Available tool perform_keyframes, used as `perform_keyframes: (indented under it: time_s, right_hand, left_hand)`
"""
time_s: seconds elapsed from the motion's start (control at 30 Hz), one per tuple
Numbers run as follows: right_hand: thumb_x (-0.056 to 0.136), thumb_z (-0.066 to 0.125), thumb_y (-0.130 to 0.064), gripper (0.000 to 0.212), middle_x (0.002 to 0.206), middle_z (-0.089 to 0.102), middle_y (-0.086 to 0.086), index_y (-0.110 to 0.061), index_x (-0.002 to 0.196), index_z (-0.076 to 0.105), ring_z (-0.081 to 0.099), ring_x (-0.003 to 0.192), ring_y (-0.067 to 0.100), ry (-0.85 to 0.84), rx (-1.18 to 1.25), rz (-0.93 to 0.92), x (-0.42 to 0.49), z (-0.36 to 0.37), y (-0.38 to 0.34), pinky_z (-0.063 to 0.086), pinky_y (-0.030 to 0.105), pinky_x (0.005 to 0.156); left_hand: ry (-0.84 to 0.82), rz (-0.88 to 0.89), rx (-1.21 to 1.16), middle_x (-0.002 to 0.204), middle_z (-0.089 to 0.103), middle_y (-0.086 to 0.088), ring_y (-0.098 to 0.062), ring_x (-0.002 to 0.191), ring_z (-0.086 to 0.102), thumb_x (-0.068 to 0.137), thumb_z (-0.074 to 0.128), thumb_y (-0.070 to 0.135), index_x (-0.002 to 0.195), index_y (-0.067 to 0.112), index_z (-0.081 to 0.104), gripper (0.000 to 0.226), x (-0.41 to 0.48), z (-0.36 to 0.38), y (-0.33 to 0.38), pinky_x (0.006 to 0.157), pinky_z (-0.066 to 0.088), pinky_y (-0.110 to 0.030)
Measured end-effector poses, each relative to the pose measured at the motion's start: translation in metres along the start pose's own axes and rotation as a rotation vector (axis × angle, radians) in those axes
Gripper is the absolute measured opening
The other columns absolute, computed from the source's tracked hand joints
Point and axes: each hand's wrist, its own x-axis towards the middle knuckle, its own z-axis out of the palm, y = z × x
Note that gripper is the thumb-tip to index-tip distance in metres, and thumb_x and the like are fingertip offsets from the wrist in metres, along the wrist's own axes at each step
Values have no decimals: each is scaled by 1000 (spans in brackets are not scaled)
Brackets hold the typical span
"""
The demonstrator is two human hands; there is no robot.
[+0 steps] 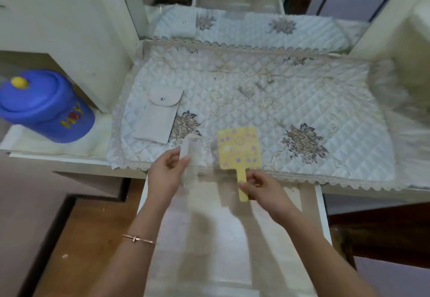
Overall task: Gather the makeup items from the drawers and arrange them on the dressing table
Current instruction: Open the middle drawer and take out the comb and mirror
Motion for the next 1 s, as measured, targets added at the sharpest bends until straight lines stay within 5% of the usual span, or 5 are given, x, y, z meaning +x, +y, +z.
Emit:
perform_keyframes:
  time_s: [0.3,0.5,0.7,0.83,1.0]
  right_hand:
    - [84,63,-14,34,54,42,-3,-18,54,47,42,56,15,245,-173,-48,128,-9,-58,37,32,63]
    - [80,69,-19,33,80,53,0,-4,107,57,51,77,14,262,-285,-32,144,-12,-48,39,20,62]
    - [83,64,-20,34,105,57,12,-4,111,55,55,96,24,306,-505,-119,143,-5,-44,41,29,80]
    - [86,58,-14,30,96,58,7,-7,114,57,51,81,14,277,-470,-211,123,-11,-36,36,17,71]
    - [85,57,-8,21,93,55,0,-7,106,61,54,86,15,298,-543,-288,51,-19,9,32,6,69]
  left_hand:
    - [32,15,209,113,65,-7,-18,100,60,87,57,14,116,9,61,30,117,62,47,79,49,-18]
    - [24,51,408,108,63,-10,-23,108,58,85,60,11,115,8,61,30,138,68,31,94,41,-26]
    - [34,156,513,105,61,-13,-17,94,54,89,55,12,114,4,60,27,129,67,26,88,39,-22]
    - [54,293,500,108,61,-11,-10,91,49,89,52,6,113,5,60,26,98,51,18,77,32,-6]
    - [-78,309,580,110,65,-8,-22,102,58,89,51,7,112,7,63,25,20,19,-32,87,35,-18]
